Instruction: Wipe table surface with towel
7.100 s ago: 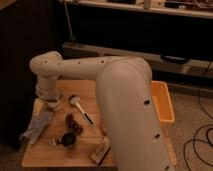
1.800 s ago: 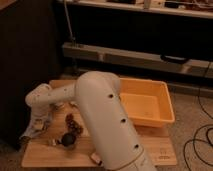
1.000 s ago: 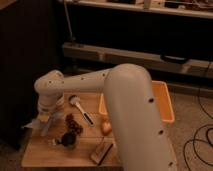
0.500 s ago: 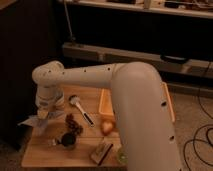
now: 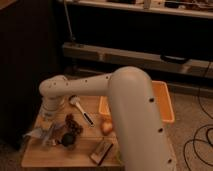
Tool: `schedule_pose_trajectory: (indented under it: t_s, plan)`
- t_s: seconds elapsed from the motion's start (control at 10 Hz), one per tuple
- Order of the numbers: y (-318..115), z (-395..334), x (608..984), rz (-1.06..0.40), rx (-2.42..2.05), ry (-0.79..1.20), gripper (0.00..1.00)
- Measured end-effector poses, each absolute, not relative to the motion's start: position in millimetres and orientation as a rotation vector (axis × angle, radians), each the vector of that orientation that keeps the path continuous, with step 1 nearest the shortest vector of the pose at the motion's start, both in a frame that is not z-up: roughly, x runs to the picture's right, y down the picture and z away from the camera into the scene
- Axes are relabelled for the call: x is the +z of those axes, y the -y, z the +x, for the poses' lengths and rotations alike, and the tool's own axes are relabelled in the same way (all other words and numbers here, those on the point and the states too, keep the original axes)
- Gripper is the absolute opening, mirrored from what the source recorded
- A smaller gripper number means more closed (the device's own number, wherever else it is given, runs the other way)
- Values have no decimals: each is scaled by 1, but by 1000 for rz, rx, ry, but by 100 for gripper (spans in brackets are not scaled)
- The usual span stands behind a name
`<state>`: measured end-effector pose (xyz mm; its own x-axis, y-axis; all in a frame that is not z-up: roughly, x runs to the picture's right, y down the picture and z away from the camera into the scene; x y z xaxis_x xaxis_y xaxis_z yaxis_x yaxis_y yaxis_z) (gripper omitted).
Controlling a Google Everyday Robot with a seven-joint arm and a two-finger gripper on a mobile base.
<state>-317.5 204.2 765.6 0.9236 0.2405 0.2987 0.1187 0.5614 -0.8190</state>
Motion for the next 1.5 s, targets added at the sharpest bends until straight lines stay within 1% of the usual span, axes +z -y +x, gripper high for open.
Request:
schedule_pose_trajectory:
  t_s: [0.2, 0.4, 0.5, 0.9, 1.0, 1.2, 1.5]
  plan:
    - [-226, -320, 783, -990, 51, 415, 0]
    - [-236, -328, 789, -988, 11, 437, 0]
    - [-233, -335, 788, -980, -11, 453, 0]
    - [-183, -355, 769, -950, -53, 469, 0]
    - [-178, -351, 769, -955, -49, 459, 0]
    - [-179, -341, 774, -975, -33, 431, 0]
    - [-200, -299, 787, -1001, 32, 370, 0]
